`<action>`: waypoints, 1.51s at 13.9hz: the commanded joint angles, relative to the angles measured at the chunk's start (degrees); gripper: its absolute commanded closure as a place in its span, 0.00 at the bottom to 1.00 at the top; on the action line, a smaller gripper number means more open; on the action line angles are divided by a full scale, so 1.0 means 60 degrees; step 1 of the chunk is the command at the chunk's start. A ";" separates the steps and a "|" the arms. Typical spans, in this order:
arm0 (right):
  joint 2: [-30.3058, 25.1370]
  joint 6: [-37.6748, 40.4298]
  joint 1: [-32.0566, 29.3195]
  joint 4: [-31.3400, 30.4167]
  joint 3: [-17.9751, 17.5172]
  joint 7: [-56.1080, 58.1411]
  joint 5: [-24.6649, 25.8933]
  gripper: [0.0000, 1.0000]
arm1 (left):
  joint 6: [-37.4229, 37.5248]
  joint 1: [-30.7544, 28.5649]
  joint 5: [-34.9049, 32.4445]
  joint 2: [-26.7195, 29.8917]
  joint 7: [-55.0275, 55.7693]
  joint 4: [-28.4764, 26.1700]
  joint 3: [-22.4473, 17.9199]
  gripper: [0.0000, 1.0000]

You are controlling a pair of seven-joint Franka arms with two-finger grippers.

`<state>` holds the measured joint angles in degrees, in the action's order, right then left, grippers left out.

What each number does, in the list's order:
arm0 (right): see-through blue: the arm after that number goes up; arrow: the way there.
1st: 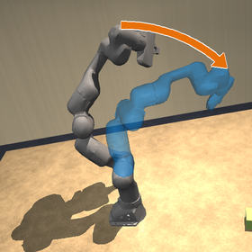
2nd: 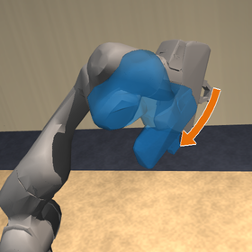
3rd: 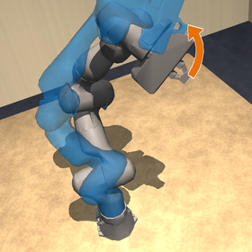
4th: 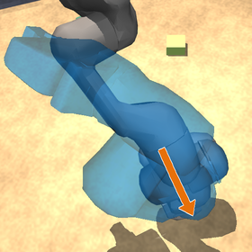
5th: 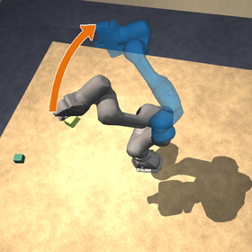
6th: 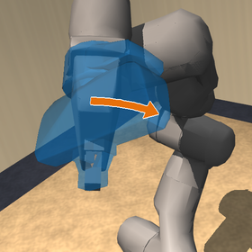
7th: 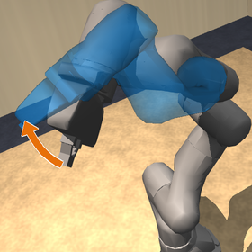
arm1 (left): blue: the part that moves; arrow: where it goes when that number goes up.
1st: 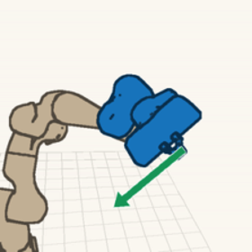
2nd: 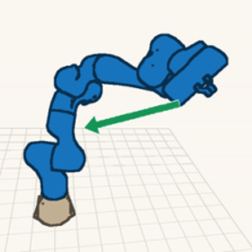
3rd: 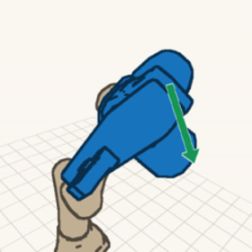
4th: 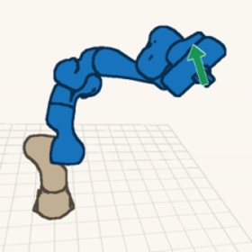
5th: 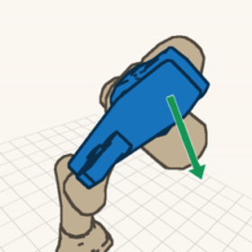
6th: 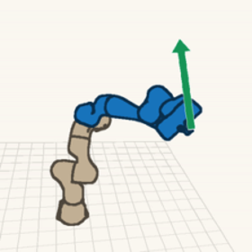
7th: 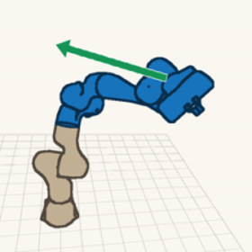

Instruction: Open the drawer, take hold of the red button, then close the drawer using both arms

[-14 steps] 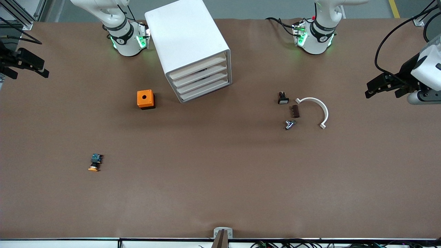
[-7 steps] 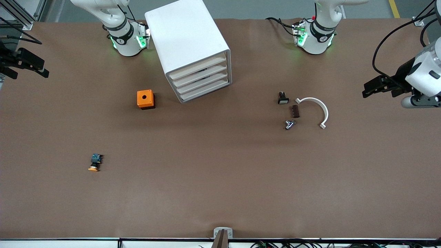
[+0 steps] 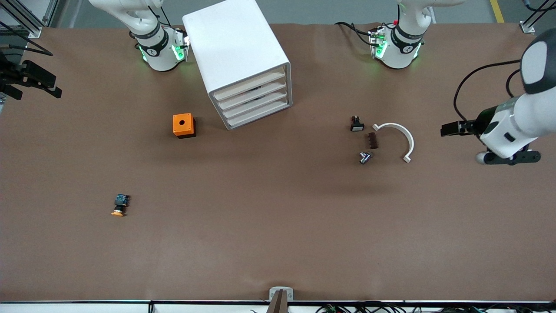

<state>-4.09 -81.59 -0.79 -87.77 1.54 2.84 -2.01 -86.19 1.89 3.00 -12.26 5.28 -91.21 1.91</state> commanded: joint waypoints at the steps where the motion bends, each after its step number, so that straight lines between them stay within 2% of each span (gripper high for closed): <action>1: -0.0256 0.0005 -0.0074 -0.0211 -0.0052 0.0069 -0.0030 0.00 | 0.0215 0.0124 -0.0090 -0.0620 0.0014 0.0246 0.0062 0.00; 6: -0.0285 0.0005 -0.0074 -0.0225 -0.0037 -0.0092 -0.0030 0.00 | 0.0201 0.1249 0.0055 -0.1630 0.2250 0.0493 0.0091 0.00; 11: -0.0300 -0.0010 -0.0089 -0.0226 -0.0052 -0.0063 0.0028 0.00 | 0.0186 0.2289 0.2014 -0.2978 0.4740 0.1577 0.0091 0.00; 14: -0.0314 0.0005 -0.0059 -0.0226 -0.0052 -0.0048 0.0057 0.00 | 0.0186 0.2978 0.3450 -0.3491 0.7460 0.1768 0.0077 0.00; 17: -0.0300 0.0005 -0.0059 -0.0226 -0.0052 -0.0048 0.0057 0.00 | 0.0200 0.3389 0.4696 -0.4180 1.1135 0.2018 0.0091 0.00; 21: -0.0285 -0.0083 -0.0059 -0.0226 -0.0052 0.0054 0.0072 0.00 | 0.0200 0.4048 0.5474 -0.4796 1.4465 0.2120 0.0106 0.00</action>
<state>-4.28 -81.59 -0.79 -87.78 1.56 2.77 -1.96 -86.25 24.54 33.89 -38.96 83.95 -80.96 2.80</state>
